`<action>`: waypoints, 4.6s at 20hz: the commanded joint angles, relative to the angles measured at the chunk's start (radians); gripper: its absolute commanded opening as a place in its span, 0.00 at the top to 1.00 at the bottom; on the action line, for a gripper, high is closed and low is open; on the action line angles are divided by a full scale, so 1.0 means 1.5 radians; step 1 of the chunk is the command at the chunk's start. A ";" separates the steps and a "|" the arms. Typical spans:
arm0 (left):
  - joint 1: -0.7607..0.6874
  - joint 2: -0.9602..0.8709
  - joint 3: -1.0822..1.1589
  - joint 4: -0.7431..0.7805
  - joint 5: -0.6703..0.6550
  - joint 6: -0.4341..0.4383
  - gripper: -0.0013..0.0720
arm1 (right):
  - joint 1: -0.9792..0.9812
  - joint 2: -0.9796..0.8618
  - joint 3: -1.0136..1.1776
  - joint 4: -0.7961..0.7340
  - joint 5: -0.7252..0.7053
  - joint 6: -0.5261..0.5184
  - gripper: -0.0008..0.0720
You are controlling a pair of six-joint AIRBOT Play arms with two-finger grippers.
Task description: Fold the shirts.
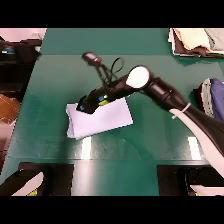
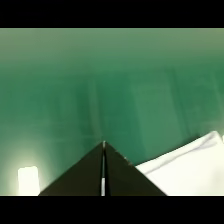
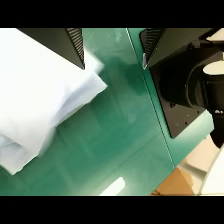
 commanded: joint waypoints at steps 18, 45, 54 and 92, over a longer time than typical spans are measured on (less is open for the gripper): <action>-0.011 0.036 -0.022 -0.059 -0.053 0.006 0.95 | -0.359 -0.050 -0.304 0.042 0.065 -0.008 0.18; -0.025 0.014 -0.041 -0.201 -0.006 0.000 0.95 | -0.949 0.138 -0.093 -0.078 0.010 0.051 0.97; -0.025 -0.027 -0.041 -0.223 -0.008 0.006 0.95 | -1.003 0.045 0.151 -0.042 0.063 0.040 0.97; -0.025 -0.027 -0.041 -0.208 -0.013 0.076 0.95 | -0.688 0.326 -0.150 -0.132 0.136 0.041 0.30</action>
